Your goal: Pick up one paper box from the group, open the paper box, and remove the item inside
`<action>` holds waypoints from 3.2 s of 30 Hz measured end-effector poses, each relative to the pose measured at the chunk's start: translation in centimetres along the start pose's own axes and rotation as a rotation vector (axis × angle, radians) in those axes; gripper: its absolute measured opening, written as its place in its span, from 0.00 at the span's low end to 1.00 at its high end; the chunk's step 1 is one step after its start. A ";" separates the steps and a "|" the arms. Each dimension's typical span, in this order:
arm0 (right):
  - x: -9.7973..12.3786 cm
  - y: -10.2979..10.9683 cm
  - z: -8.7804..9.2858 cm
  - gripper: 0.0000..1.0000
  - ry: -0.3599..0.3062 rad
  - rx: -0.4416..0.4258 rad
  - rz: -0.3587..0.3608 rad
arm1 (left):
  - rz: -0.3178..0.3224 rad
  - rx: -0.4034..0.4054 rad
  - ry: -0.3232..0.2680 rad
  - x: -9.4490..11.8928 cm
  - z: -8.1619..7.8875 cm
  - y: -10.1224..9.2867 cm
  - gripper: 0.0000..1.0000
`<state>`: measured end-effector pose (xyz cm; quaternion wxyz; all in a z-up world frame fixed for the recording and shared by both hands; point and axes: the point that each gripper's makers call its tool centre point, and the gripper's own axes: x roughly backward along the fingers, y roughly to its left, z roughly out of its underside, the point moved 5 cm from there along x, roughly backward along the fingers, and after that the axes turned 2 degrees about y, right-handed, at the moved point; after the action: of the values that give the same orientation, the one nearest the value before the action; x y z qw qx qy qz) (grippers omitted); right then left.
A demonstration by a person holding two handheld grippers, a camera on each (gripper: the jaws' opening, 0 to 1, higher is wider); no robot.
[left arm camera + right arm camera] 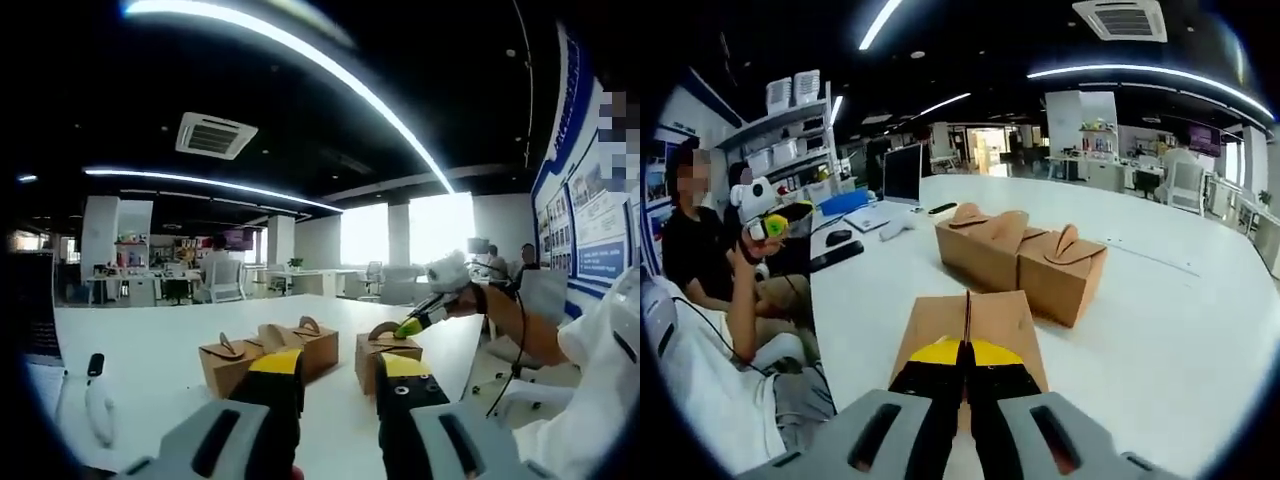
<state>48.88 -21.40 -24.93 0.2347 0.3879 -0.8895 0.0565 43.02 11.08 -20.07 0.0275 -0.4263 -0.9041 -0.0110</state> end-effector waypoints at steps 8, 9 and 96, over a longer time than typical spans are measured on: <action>-0.2 0.7 -0.2 0.03 0.006 0.058 -0.029 | 0.006 -0.035 0.096 -1.2 1.8 -0.1 0.31; -0.2 0.8 -0.2 0.03 0.004 0.061 -0.034 | 0.003 -0.036 0.101 -1.2 2.0 -0.1 0.31; -6.1 5.0 -0.1 0.04 0.086 0.360 -0.573 | 0.107 -0.040 0.150 -2.0 3.0 -1.8 0.34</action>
<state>48.88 -13.84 -27.25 0.2062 0.6546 -0.7094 0.1607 42.74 8.50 -23.14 0.0871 -0.4723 -0.8751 -0.0592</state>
